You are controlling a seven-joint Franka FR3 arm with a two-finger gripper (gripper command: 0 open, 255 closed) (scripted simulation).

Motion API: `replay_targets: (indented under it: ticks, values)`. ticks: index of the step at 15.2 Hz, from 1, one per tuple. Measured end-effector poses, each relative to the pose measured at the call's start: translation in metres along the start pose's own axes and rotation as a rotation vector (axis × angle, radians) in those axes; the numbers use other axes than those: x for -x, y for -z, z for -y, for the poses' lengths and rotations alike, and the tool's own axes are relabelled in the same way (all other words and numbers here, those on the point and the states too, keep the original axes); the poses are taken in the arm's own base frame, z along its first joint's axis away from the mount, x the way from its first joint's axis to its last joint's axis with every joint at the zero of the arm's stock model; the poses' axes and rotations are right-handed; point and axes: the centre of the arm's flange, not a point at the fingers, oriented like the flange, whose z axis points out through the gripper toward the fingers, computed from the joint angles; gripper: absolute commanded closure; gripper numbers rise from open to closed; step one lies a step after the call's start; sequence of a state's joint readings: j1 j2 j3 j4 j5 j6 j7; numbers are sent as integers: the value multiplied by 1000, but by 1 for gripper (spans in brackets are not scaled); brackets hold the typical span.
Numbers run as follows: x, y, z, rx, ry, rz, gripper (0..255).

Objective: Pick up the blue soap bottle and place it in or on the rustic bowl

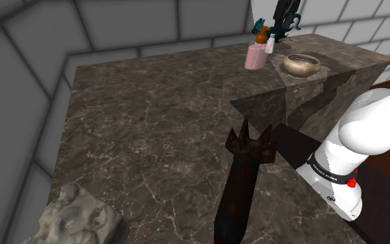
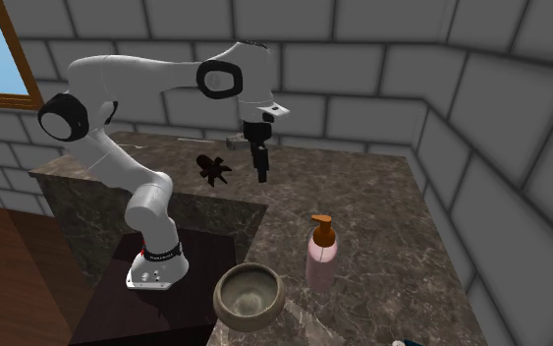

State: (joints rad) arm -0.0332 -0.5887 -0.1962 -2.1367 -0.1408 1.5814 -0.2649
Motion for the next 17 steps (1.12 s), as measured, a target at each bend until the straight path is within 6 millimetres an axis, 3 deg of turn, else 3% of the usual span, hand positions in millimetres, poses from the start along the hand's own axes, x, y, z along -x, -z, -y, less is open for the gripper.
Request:
replay_targets:
  ticks: [17]
  values:
    - [-129, -28, -182, -36, 34, 8, 0]
